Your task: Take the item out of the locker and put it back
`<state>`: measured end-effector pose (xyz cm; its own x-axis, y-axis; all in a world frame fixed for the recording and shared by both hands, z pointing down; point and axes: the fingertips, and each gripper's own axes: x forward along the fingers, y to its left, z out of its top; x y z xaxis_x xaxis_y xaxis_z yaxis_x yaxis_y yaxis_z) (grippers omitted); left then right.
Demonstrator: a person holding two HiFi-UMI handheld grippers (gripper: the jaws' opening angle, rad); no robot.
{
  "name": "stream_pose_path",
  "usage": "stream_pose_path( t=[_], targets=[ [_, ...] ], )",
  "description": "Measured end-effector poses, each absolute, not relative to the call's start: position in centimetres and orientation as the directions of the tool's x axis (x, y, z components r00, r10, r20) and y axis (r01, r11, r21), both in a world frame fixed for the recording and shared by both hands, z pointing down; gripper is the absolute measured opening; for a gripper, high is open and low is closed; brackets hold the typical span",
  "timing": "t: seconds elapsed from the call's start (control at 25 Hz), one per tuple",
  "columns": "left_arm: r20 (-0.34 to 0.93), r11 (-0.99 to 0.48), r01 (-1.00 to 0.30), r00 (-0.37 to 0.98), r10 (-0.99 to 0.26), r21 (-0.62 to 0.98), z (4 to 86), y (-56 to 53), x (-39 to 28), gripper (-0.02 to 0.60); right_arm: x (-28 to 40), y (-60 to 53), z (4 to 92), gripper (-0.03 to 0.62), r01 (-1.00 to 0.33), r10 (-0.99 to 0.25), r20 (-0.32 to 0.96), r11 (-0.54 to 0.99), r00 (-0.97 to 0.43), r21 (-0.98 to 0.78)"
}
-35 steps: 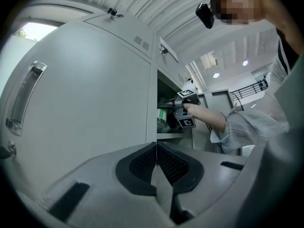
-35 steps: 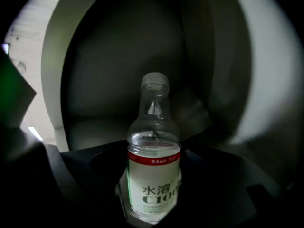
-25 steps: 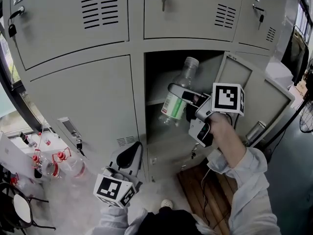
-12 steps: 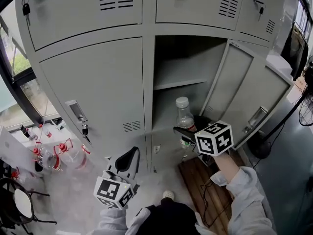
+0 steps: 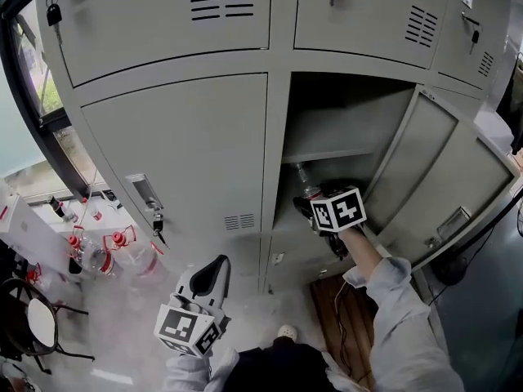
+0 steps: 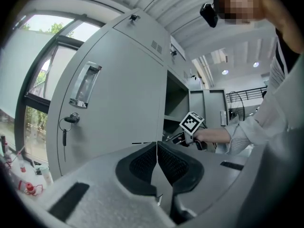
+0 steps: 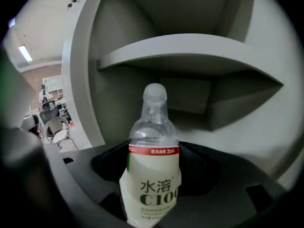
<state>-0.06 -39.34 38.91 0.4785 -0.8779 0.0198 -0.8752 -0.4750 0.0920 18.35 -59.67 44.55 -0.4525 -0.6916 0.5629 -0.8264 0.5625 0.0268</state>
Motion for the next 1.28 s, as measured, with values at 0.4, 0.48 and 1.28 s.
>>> stream_pose_path(
  t=[0.4,0.48,1.28],
  targets=[
    [0.018,-0.393,-0.913,0.397,-0.918,0.105,38.5,-41.6,-0.5,0.011,14.3,-66.3,42.0,0.305,-0.816,-0.764,0.338,0.578,-0.550,-0.022],
    [0.022,-0.385,-0.917,0.389,-0.921,0.104,38.5,-41.8,-0.3,0.012,13.7,-67.1,41.4,0.307,-0.821,-0.792,0.231,0.567,-0.566,-0.065],
    [0.065,-0.442,-0.891,0.450,-0.891,0.106,40.1,-40.5,2.3,0.012,12.8,-65.8,41.8,0.313,-0.866,-0.866,0.023,0.499,-0.500,-0.038]
  ],
)
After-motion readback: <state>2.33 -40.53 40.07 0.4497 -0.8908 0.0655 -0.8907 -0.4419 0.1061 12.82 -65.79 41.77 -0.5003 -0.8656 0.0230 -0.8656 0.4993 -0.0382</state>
